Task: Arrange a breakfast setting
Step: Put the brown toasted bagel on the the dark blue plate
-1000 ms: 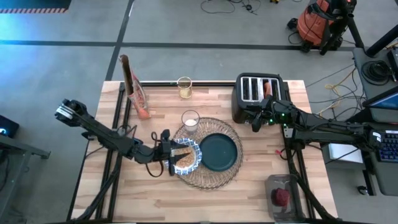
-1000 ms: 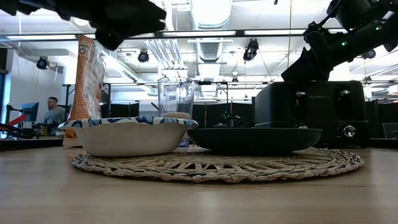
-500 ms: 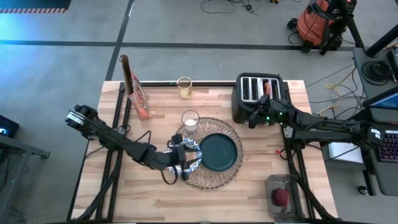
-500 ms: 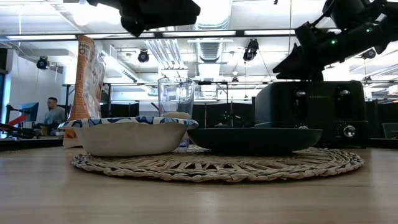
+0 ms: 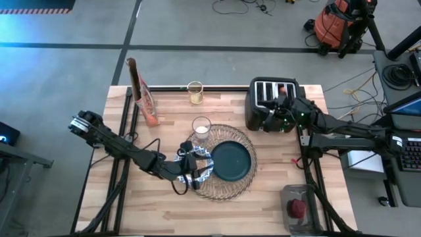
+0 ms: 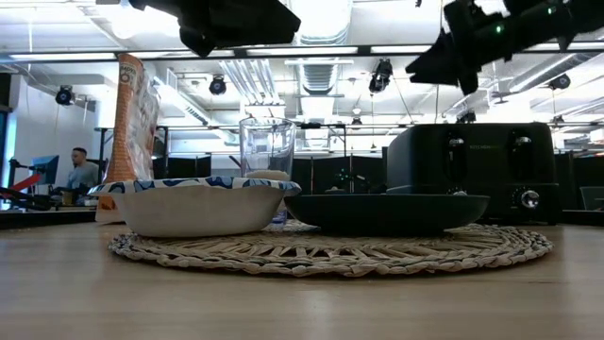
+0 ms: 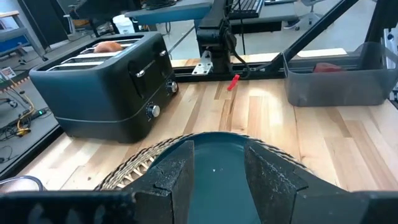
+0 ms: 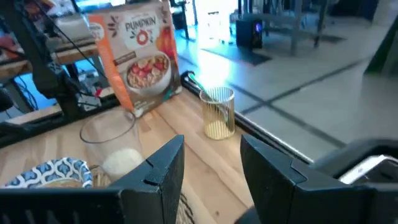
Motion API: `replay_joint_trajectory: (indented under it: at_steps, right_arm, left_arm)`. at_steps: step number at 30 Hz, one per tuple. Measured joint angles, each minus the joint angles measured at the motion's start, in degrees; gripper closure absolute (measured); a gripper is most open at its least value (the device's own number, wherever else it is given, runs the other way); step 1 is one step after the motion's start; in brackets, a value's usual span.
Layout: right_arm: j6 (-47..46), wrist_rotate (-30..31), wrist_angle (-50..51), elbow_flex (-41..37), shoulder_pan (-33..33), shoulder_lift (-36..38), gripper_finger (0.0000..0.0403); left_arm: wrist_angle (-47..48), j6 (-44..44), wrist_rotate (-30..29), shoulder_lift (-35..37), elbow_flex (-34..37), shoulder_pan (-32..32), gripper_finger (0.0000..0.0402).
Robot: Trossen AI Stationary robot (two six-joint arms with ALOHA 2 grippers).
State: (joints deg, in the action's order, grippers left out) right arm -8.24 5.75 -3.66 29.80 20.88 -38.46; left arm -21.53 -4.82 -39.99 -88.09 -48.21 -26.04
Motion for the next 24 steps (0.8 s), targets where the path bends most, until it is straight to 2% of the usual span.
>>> replay_joint_trajectory:
  at_steps: [2,7,11,18,21,24]
  right_arm:
    - [-3.5,1.9,7.2,3.5,0.2,-0.1,0.0257]
    - [-9.5,12.0,32.4,13.1,0.2,-1.1,0.0255]
    - [-15.9,17.5,47.4,19.5,0.2,-2.6,0.0235]
    - [-28.2,25.7,57.2,24.0,0.3,-6.2,0.0184]
    - [-32.4,28.8,59.6,24.6,1.2,-8.5,0.0174]
    - [-33.0,28.9,60.5,24.7,2.8,-11.1,0.0173]
  left_arm:
    - [0.0,-0.2,0.0,0.0,0.1,0.0,0.0278]
    - [0.1,-0.4,0.0,0.0,0.1,-0.3,0.0278]
    - [-0.1,-0.4,0.0,0.1,0.1,-0.6,0.0278]
    - [-0.4,-0.4,0.0,0.1,0.1,-0.8,0.0278]
    - [-0.3,-0.4,0.1,0.3,0.1,-1.0,0.0278]
    - [-0.3,-0.4,0.0,0.7,0.1,-1.4,0.0278]
